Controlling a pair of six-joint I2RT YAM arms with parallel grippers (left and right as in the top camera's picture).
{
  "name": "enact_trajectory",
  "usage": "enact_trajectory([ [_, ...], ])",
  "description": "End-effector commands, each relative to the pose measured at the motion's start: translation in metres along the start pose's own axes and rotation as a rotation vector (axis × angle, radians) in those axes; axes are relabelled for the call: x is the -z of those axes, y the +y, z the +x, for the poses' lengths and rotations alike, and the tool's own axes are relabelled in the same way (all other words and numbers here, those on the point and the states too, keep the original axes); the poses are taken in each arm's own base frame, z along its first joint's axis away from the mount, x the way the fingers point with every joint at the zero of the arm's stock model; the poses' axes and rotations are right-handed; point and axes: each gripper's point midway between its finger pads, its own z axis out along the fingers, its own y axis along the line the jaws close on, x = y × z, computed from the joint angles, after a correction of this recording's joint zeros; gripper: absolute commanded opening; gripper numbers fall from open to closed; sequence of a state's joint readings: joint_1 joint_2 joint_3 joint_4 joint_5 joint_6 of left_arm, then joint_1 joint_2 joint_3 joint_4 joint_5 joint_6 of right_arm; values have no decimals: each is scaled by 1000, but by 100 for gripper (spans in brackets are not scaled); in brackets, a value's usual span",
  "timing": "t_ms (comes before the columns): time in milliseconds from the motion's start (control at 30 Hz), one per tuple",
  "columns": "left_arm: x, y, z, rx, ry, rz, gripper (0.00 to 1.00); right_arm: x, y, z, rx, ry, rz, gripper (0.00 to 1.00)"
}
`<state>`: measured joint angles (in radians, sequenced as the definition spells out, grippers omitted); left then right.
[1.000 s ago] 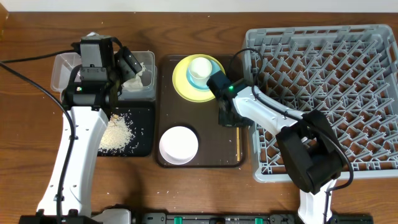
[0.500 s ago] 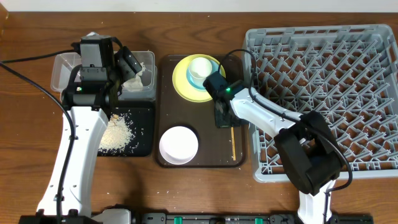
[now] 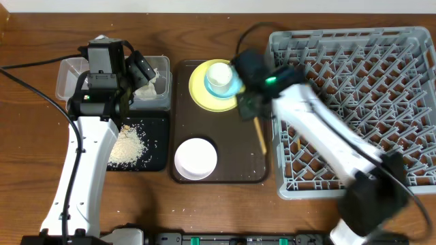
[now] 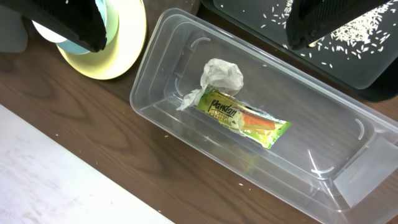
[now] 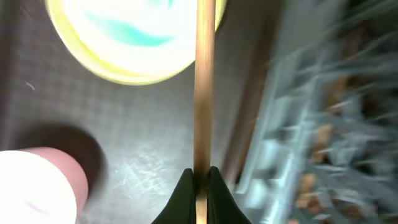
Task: Sort waste into correct bins and load items into the dishwasher rack
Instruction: 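Carry the second chopstick with the right gripper into the dish rack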
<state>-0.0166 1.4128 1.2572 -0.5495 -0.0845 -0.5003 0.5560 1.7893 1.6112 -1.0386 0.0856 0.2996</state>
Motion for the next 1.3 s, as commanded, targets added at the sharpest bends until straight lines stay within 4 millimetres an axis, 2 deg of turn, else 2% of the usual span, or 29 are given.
enact_trajectory([
  [0, 1, 0, -6, 2, -13, -2, 95, 25, -42, -12, 3, -51, 38, 1],
  [100, 1, 0, -6, 2, -13, -2, 95, 28, -73, -9, -40, -29, 70, 1],
  [267, 1, 0, -6, 2, -13, -2, 95, 14, -113, 6, -85, 58, 112, 1],
  [600, 1, 0, -6, 2, -13, -2, 95, -23, -152, 29, -165, 120, 149, 1],
  [967, 1, 0, -6, 2, -13, -2, 95, -56, -158, 45, -140, 114, 151, 1],
  [1267, 1, 0, -6, 2, -13, -2, 95, -58, -158, 44, -107, 107, 149, 5],
])
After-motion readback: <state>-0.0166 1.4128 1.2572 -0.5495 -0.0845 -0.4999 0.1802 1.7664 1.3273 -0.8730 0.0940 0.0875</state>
